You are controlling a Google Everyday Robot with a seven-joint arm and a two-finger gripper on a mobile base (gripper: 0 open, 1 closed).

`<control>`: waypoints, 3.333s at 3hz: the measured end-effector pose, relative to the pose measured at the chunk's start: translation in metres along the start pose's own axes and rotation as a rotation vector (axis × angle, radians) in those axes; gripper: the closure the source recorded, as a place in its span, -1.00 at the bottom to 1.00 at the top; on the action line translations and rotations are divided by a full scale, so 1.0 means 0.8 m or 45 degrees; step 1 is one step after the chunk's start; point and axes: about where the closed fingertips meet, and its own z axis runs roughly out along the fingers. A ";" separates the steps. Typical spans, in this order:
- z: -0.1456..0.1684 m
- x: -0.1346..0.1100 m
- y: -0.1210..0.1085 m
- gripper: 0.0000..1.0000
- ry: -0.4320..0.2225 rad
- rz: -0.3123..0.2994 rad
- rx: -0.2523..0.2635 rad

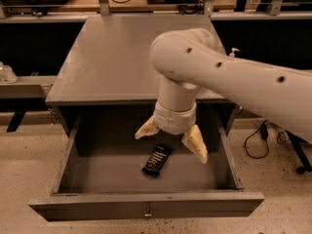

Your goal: Pick rxbar chocolate from top drawer and place on counter

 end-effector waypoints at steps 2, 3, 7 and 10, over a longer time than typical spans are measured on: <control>0.080 0.042 -0.011 -1.00 0.175 -0.267 -0.023; 0.097 0.055 -0.032 -1.00 0.211 -0.356 0.053; 0.194 0.121 -0.064 -0.24 0.244 -0.227 -0.034; 0.196 0.108 -0.072 1.00 0.144 -0.163 0.025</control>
Offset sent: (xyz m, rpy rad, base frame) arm 0.0416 0.0003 -0.0851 0.0380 -0.2149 0.2976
